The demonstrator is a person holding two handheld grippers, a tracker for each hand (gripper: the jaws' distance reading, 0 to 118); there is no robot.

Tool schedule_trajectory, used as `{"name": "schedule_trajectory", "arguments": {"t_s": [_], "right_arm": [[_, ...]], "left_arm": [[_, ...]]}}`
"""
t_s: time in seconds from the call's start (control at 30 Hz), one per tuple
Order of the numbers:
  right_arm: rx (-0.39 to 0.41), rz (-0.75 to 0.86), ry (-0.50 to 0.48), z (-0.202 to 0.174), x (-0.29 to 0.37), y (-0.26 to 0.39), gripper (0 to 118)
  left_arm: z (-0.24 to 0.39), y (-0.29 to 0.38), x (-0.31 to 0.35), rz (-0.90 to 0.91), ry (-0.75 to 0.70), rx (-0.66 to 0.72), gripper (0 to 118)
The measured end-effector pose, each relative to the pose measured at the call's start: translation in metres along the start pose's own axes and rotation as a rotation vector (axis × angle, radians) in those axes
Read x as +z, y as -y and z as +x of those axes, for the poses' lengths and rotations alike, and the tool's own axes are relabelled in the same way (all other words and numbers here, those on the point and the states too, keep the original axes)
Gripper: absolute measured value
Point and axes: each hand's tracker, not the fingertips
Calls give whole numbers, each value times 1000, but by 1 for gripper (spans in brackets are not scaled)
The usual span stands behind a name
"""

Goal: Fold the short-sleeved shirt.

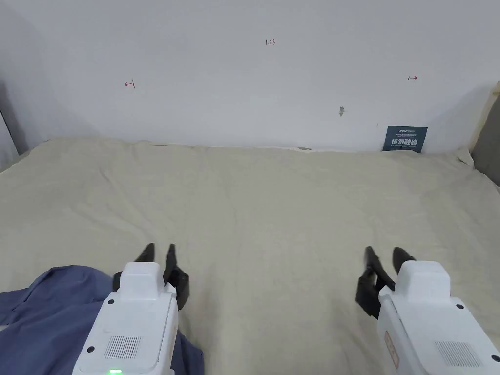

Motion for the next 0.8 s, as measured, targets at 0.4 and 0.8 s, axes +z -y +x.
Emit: {"name": "schedule_trajectory", "arguments": {"t_s": [0.4,0.8], "right_arm": [[10,-2,-66,-19,-13,-2,1],[36,25,-387,-140,-36,-16,1]], "left_arm": [[-30,2,3,-43,-69,32,0],[-143,11,46,-73,-369,25,0]]}}
